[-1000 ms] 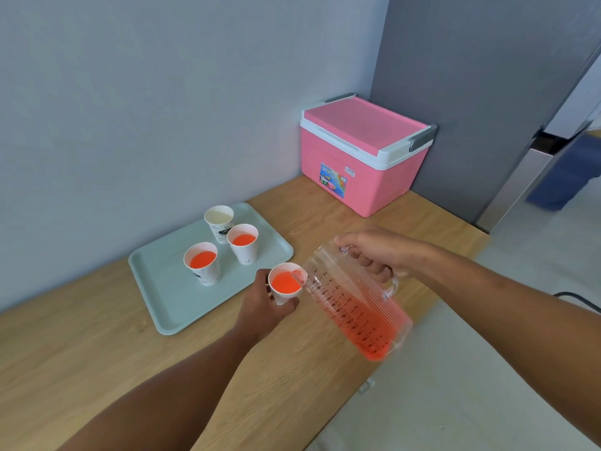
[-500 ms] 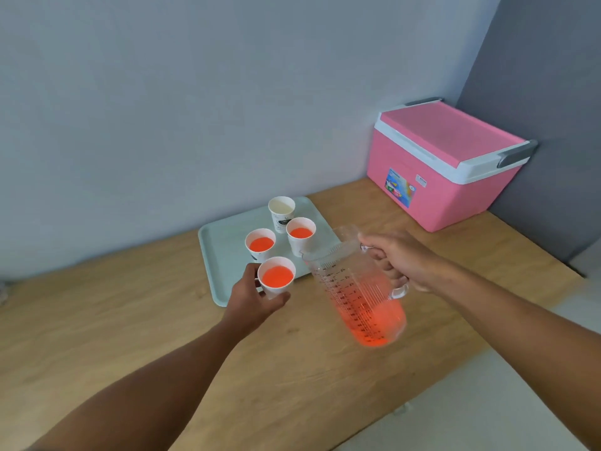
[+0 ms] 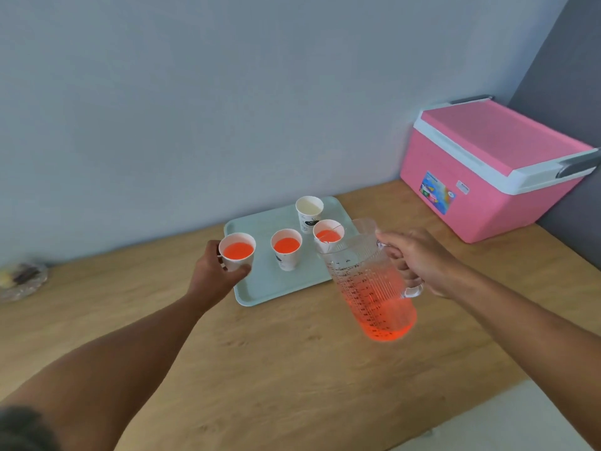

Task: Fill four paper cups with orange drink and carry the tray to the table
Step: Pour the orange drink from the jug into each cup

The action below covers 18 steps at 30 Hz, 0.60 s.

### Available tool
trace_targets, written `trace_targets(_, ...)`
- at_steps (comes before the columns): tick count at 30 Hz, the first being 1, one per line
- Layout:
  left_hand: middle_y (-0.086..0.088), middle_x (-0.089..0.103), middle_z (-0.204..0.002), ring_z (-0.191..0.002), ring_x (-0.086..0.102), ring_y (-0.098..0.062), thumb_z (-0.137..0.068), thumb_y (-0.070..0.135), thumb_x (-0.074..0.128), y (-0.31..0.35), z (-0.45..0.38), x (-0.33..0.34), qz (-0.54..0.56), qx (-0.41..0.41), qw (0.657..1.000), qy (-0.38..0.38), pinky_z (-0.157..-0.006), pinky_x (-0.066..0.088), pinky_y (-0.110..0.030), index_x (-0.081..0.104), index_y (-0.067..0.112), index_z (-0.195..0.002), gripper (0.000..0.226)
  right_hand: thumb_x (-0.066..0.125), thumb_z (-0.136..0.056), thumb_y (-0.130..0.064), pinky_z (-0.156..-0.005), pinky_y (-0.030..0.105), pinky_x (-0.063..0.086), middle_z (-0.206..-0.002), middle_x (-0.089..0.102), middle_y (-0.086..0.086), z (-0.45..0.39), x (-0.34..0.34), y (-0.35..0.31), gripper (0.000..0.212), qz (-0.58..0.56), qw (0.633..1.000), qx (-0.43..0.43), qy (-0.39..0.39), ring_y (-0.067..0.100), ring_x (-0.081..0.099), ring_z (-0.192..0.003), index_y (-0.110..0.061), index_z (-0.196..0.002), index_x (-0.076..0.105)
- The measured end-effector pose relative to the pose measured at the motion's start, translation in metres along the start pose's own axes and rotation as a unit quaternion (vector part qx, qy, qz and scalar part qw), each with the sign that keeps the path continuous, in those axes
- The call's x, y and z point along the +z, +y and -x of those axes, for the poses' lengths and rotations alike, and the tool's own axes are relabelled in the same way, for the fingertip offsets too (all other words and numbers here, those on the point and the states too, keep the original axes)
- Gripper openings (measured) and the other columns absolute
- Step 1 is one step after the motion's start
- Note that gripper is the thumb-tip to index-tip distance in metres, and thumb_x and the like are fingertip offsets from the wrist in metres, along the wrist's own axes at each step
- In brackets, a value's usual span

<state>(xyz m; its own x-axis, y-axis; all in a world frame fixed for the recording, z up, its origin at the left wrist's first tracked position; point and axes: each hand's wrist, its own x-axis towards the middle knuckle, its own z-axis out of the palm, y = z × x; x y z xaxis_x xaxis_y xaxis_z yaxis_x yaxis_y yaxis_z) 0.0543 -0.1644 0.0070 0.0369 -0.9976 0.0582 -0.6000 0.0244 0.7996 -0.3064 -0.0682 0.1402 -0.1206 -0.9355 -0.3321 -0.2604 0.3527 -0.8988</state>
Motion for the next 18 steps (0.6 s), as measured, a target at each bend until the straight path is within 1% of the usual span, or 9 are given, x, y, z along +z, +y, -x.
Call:
trace_targets(3, 0.004, 0.064, -0.105, -0.095, 0.061, -0.018, -0.072, 0.034, 0.087, -0.001, -0.025, 0.004, -0.012, -0.006, 1.000, 0.010, -0.076, 0.045, -0.030, 0.052, 0.017, -0.120, 0.062, 0.059, -0.104, -0.038, -0.046, 0.024, 0.014, -0.050, 0.023, -0.005, -0.002, -0.005, 0.002, 0.057, 0.001, 1.000, -0.007, 0.004, 0.011, 0.016, -0.040, -0.023, -0.056, 0.033)
trace_targets(6, 0.003, 0.063, -0.106, -0.095, 0.060, -0.019, -0.072, 0.035, 0.087, -0.002, -0.049, 0.013, -0.014, -0.008, 1.000, 0.007, -0.078, 0.045, -0.032, 0.053, 0.016, -0.120, 0.062, 0.058, -0.105, -0.039, -0.044, 0.021, 0.015, -0.050, 0.023, -0.005, -0.005, -0.012, 0.004, 0.058, -0.004, 1.000, -0.011, 0.009, 0.012, 0.016, -0.039, -0.023, -0.055, 0.032)
trace_targets(9, 0.003, 0.062, -0.105, -0.094, 0.060, -0.021, -0.072, 0.034, 0.088, -0.002, -0.071, 0.025, -0.017, -0.007, 1.000, -0.012, -0.077, 0.044, -0.033, 0.052, 0.016, -0.119, 0.062, 0.058, -0.105, -0.037, -0.044, 0.020, 0.016, -0.049, 0.023, -0.005, -0.010, -0.020, 0.006, 0.060, -0.012, 1.000, -0.003, 0.026, 0.013, 0.017, -0.040, -0.025, -0.052, 0.033)
trace_targets(12, 0.001, 0.063, -0.105, -0.094, 0.061, -0.022, -0.072, 0.035, 0.088, -0.003, -0.091, 0.038, -0.025, -0.008, 0.999, -0.031, -0.076, 0.044, -0.034, 0.051, 0.016, -0.117, 0.062, 0.059, -0.104, -0.037, -0.045, 0.021, 0.016, -0.050, 0.023, -0.004, -0.014, -0.027, 0.007, 0.059, -0.018, 0.999, 0.002, 0.040, 0.013, 0.017, -0.041, -0.025, -0.053, 0.033)
trace_targets(15, -0.002, 0.066, -0.108, -0.096, 0.064, -0.024, -0.070, 0.036, 0.089, -0.004, -0.108, 0.048, -0.033, -0.011, 0.998, -0.050, -0.078, 0.049, -0.038, 0.051, 0.015, -0.119, 0.065, 0.058, -0.105, -0.036, -0.048, 0.023, 0.014, -0.050, 0.022, -0.004, -0.017, -0.031, 0.008, 0.059, -0.023, 0.998, 0.005, 0.050, 0.013, 0.016, -0.042, -0.023, -0.054, 0.032)
trace_targets(18, 0.000, 0.066, -0.108, -0.096, 0.065, -0.022, -0.067, 0.040, 0.090, -0.003, -0.119, 0.057, -0.038, -0.011, 0.997, -0.068, -0.079, 0.050, -0.039, 0.051, 0.017, -0.119, 0.069, 0.057, -0.105, -0.034, -0.048, 0.024, 0.014, -0.049, 0.022, -0.004, -0.020, -0.032, 0.011, 0.058, -0.021, 0.998, 0.007, 0.056, 0.013, 0.015, -0.043, -0.021, -0.054, 0.032)
